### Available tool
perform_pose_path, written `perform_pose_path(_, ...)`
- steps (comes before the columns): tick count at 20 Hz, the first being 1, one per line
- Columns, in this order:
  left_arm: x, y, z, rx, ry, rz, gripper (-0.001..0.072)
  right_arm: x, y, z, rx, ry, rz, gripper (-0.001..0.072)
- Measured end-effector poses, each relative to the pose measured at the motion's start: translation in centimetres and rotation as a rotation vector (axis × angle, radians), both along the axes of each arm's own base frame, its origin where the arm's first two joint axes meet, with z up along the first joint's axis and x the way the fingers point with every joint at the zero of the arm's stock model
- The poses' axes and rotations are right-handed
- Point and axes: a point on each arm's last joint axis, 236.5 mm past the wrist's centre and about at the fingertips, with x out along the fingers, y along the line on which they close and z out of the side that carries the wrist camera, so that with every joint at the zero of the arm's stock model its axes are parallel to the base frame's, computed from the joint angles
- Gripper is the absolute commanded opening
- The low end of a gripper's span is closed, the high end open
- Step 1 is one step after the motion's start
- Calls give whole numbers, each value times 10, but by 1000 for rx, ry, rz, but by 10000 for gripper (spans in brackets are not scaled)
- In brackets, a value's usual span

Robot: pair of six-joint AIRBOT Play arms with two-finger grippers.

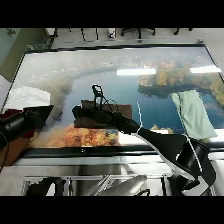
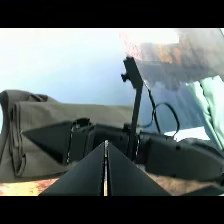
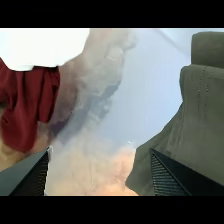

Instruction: Fold the shirts.

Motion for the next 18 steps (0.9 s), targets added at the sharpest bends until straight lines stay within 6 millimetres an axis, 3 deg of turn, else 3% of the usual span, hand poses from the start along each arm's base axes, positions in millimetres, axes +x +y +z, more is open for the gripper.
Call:
perform_pose_path(1, -6, 1, -3, -5, -18, 11, 12, 4, -8, 2, -20, 6, 18, 663)
perform_pose_path(3, -16, 3, -7, -18, -47, 30, 12, 20, -42, 17, -75, 5, 44, 664)
perform_pose_path(5, -23, 5, -5, -30, -81, 46, 11, 36, -96, 31, -151, 32, 56, 663)
perform_pose_path(7, -28, 6, -3, -41, -102, 57, 12, 47, -165, 38, -242, 92, 48, 663)
perform_pose_path(11, -24, 7, -9, -52, -82, 67, 11, 38, -283, 12, -389, 307, 4, 663)
perform_pose_path(14, -16, 7, -20, -55, -40, 70, 12, 18, -324, -25, -439, 439, 8, 663)
perform_pose_path(16, -11, 7, -27, -55, -12, 71, 12, 6, -329, -50, -433, 507, 41, 661)
perform_pose_path(18, -6, 7, -33, -56, 14, 71, 11, 1, -318, -70, -371, 557, 81, 659)
